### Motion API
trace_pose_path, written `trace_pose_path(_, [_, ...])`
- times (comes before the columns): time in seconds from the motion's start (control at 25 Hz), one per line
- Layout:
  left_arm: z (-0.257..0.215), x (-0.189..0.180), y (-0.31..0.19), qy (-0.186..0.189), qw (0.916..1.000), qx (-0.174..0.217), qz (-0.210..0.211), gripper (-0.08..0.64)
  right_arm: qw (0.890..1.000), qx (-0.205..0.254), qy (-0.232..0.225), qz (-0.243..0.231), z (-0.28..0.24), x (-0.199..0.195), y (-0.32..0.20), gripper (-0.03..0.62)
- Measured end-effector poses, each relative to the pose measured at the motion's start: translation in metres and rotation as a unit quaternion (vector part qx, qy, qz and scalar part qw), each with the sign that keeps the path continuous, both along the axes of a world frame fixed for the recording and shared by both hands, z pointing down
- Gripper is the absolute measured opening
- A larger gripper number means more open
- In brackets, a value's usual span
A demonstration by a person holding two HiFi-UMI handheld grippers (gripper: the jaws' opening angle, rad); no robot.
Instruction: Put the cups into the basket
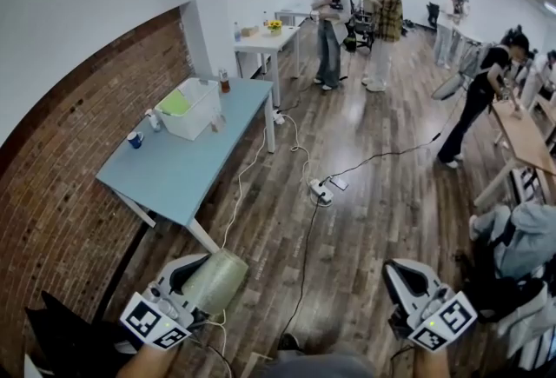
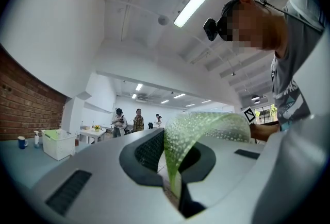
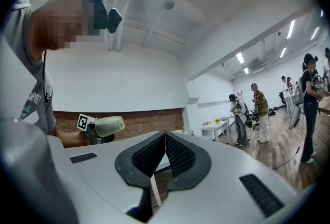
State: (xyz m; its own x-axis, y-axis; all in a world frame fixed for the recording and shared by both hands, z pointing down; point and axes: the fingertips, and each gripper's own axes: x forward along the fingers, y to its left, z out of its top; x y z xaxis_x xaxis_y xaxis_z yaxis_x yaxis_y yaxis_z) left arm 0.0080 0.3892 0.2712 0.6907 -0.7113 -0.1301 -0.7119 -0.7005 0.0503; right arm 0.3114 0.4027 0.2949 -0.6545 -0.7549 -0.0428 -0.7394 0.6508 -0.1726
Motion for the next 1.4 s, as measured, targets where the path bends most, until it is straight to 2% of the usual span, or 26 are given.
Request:
trace_pose_path(0.16, [0.002, -0.005, -0.028, 0.007, 1.0000, -0.001, 0.003, 0.014, 1.000, -0.011, 0.007, -0.002, 0.005, -0.010, -0.026, 0.011])
trace_pose_path(0.44, [0.010, -0.002, -0.089, 0.004, 1.0000, 0.000, -0.007, 0.014, 1.000, -0.017, 0.011, -0.002, 0.022, -0.003, -0.093, 0.011])
trace_pose_path(0.68, [0.017, 0.008, -0.168, -0.002, 0.9995, -0.016, -0.028, 0.014, 0.999, -0.026, 0.006, -0.027, 0.034, 0.003, -0.180, 0.011])
trace_pose_path(0.88, [0.015, 0.025, -0.236, -0.005, 0.9987, -0.013, -0.048, 0.014, 0.999, -0.023, 0.009, -0.047, 0.029, 0.018, -0.251, 0.011])
trace_pose_path(1.08, [0.014, 0.045, -0.279, -0.009, 0.9979, -0.001, -0.065, 0.014, 0.998, -0.010, 0.012, -0.062, 0.032, 0.039, -0.306, 0.011])
trace_pose_path(1.24, [0.012, 0.054, -0.303, -0.019, 0.9976, 0.000, -0.067, 0.014, 0.997, -0.009, 0.008, -0.076, 0.031, 0.034, -0.331, 0.011])
trace_pose_path(1.4, [0.008, 0.049, -0.331, -0.020, 0.9966, -0.001, -0.080, 0.014, 0.995, -0.029, 0.018, -0.095, 0.044, 0.027, -0.361, 0.011])
